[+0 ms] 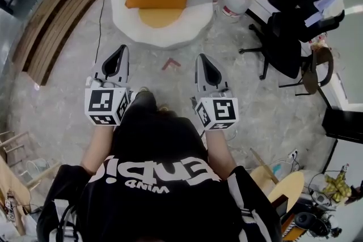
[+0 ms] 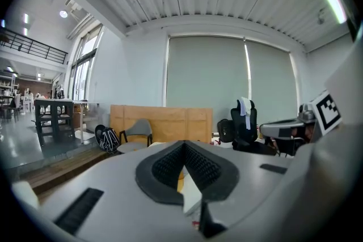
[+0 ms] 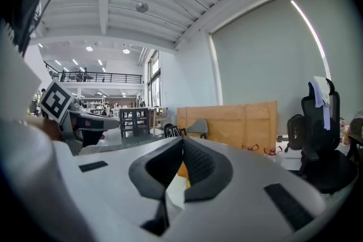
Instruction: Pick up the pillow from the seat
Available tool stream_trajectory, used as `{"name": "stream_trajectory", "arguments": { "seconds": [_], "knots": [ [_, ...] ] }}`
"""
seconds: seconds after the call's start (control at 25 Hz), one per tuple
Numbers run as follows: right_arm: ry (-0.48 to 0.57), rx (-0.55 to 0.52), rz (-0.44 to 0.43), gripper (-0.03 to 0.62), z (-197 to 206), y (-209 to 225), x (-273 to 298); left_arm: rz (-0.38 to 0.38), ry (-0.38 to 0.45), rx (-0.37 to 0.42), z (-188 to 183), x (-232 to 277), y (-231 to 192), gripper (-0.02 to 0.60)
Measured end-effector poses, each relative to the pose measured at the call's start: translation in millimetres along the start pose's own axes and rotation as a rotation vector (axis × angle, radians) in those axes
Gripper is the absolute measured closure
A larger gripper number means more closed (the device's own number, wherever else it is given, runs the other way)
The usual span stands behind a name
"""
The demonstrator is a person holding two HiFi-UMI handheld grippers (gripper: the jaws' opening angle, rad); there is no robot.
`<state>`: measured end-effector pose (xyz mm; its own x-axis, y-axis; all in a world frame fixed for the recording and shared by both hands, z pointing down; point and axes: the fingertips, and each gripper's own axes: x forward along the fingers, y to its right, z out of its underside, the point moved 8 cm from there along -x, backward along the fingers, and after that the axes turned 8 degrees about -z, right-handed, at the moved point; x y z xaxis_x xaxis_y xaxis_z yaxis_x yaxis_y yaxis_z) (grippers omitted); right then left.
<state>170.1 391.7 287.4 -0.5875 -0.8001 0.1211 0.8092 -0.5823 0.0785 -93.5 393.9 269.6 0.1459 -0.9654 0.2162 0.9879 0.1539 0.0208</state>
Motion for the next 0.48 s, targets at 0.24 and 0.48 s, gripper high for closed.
{"name": "stream_trajectory", "arguments": {
  "seconds": [0.24,0.48],
  "knots": [
    [-0.011,-0.002,-0.002,0.572,2,11,15,-0.001,-0.001,-0.004,0,21,-5,0.572],
    [-0.021,0.01,0.005,0.572,0,33,42,0.007,-0.008,-0.012,-5,59,-10,0.572]
  ]
}}
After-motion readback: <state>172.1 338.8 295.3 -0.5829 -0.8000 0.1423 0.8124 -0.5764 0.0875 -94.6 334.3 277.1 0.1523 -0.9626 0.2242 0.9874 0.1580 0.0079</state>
